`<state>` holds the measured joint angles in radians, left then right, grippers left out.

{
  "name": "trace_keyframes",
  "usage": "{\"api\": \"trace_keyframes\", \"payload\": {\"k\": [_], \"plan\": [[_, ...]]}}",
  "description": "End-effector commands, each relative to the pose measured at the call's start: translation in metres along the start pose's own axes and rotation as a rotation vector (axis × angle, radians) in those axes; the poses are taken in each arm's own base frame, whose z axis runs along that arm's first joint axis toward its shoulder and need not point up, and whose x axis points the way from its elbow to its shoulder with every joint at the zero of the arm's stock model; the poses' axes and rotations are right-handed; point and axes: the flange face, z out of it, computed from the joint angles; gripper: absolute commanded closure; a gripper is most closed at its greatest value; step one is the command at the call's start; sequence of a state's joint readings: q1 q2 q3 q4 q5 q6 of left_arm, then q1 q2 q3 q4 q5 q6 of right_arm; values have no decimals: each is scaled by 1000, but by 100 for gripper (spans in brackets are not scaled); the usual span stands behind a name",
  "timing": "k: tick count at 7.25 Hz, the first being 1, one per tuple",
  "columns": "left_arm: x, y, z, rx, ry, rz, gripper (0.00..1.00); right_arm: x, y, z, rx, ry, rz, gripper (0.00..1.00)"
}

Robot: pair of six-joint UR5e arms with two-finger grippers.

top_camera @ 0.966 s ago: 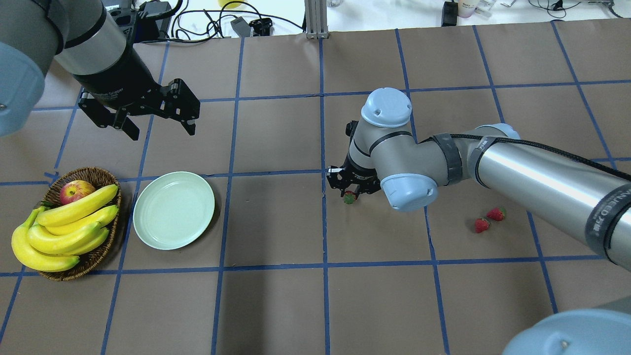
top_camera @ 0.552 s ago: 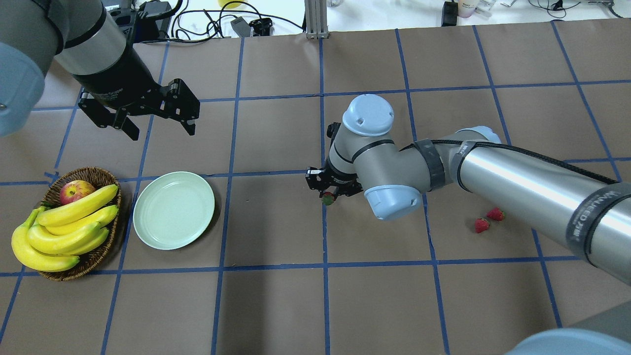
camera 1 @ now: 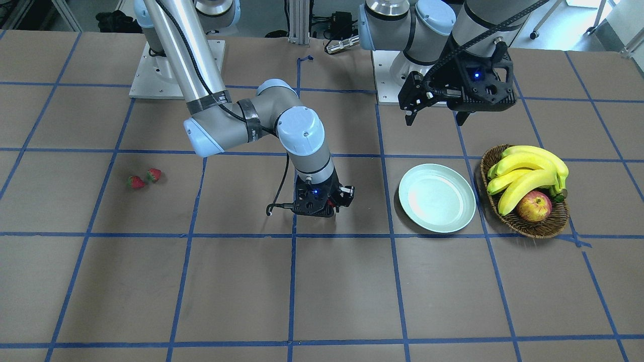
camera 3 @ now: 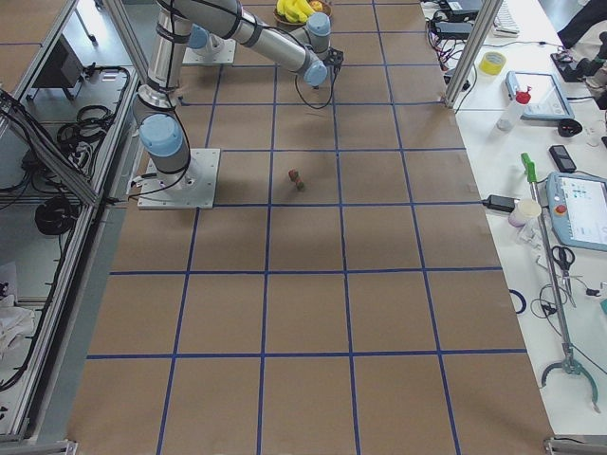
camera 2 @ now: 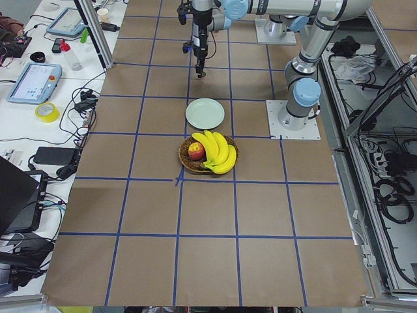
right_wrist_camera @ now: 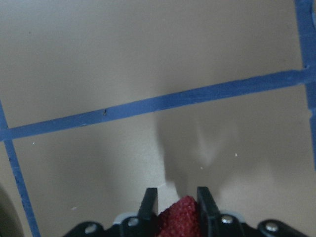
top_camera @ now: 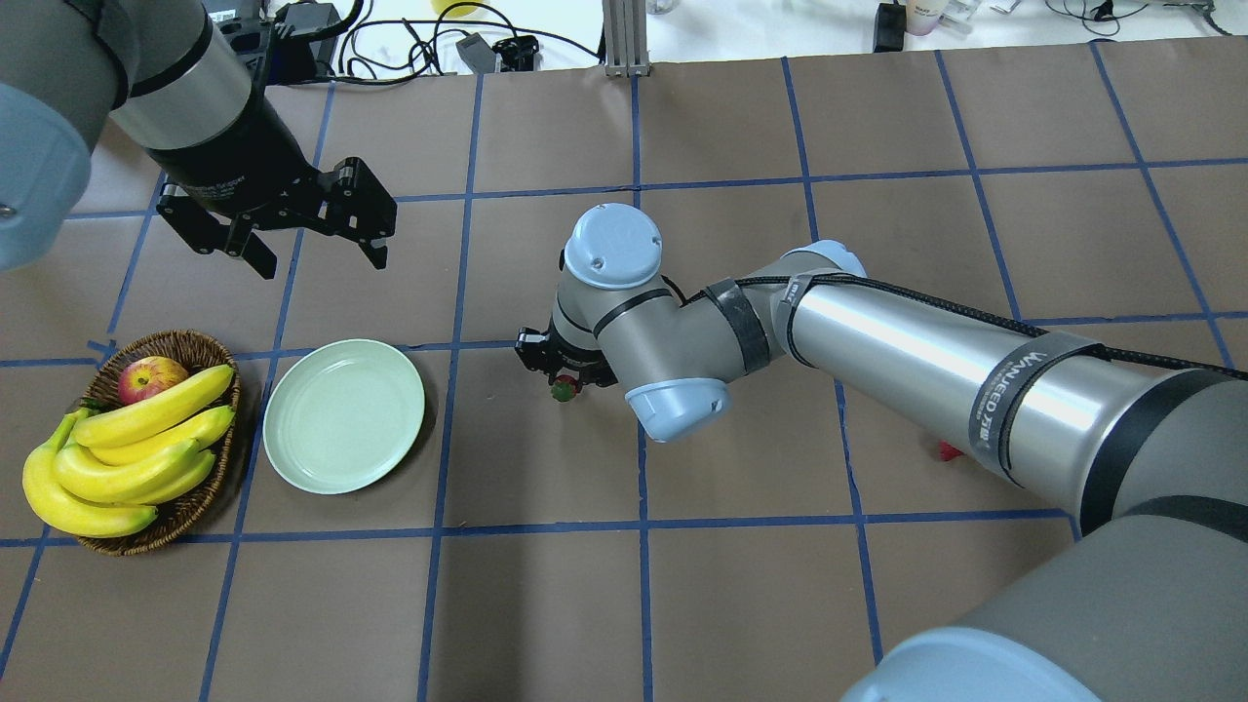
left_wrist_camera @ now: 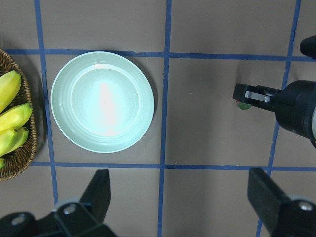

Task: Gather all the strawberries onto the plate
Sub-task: 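Carry the strawberry toward the plate with the right gripper and release it, then move the right gripper to the strawberry pair and grasp one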

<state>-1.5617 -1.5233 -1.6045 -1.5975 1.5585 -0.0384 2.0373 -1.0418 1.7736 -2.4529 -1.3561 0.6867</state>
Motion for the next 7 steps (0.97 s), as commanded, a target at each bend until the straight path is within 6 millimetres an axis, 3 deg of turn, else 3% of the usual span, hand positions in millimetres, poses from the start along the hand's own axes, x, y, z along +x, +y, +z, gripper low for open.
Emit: {"api": "trace_keyframes", "payload": {"k": [1, 3, 4, 5, 7], "plan": [[0, 0, 0, 1, 2, -2, 0, -1, -1, -6, 10, 5, -6, 0], [0, -1, 1, -1, 1, -2, 0, 4, -3, -26, 51, 32, -76, 0], [0, -1, 1, -1, 0, -2, 0, 23, -15, -46, 88, 120, -103, 0], [0, -1, 0, 1, 2, 0, 0, 47, -31, -72, 92, 171, -108, 0], [0, -1, 0, 5, 2, -1, 0, 114, -62, -121, 69, 203, -143, 0]]}}
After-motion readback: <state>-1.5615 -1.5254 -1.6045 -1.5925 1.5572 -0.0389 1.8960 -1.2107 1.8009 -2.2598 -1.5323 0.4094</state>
